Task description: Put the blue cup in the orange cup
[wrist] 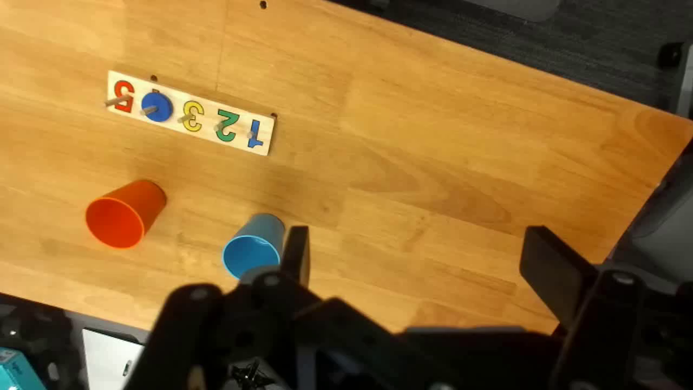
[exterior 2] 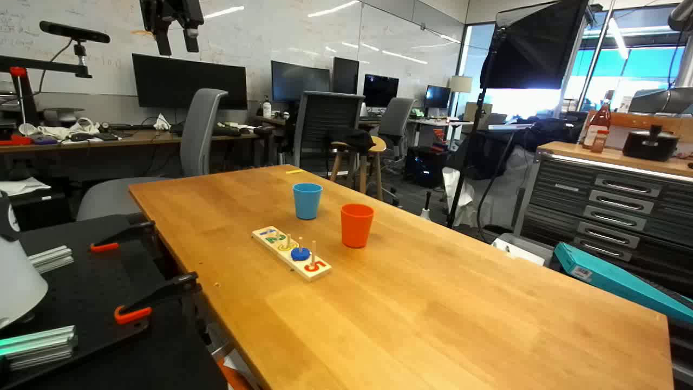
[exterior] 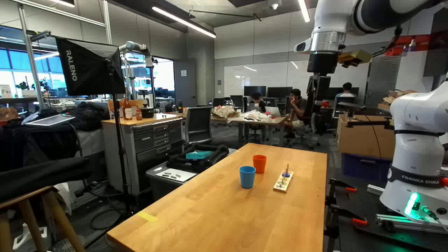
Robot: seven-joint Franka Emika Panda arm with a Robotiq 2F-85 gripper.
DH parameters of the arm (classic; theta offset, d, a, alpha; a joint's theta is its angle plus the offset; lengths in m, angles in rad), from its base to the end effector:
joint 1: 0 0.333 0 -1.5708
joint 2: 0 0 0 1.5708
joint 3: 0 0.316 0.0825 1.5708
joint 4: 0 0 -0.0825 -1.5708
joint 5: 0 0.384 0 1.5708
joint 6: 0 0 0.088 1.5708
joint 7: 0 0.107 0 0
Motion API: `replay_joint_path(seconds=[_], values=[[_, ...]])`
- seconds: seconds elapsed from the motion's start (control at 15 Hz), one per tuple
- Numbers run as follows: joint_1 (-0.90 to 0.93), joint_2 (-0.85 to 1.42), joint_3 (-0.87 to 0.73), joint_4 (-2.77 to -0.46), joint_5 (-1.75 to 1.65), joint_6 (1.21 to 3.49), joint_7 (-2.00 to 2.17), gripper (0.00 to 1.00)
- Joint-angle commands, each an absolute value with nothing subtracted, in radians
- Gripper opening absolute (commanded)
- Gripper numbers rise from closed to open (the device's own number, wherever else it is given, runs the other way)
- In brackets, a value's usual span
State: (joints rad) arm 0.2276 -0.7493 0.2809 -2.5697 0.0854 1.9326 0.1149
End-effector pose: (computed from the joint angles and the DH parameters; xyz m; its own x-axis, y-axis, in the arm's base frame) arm 0.2928 0.1780 0.4985 0.9474 0.3018 0.1067 0.2923 -0.9515 0.0958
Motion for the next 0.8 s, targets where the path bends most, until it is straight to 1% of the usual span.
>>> replay_joint_path(seconds=[0.0,0.27,0.4,0.73], values=[[0.235,-0.748,0.275,-2.566,0.080,1.931,0.119,1.00],[0.235,-0.750,0.275,-2.563,0.080,1.931,0.119,1.00],[0.234,-0.744,0.271,-2.573,0.084,1.979,0.113,1.00],[0.161,-0.573,0.262,-2.546,0.056,2.172,0.142,1.00]])
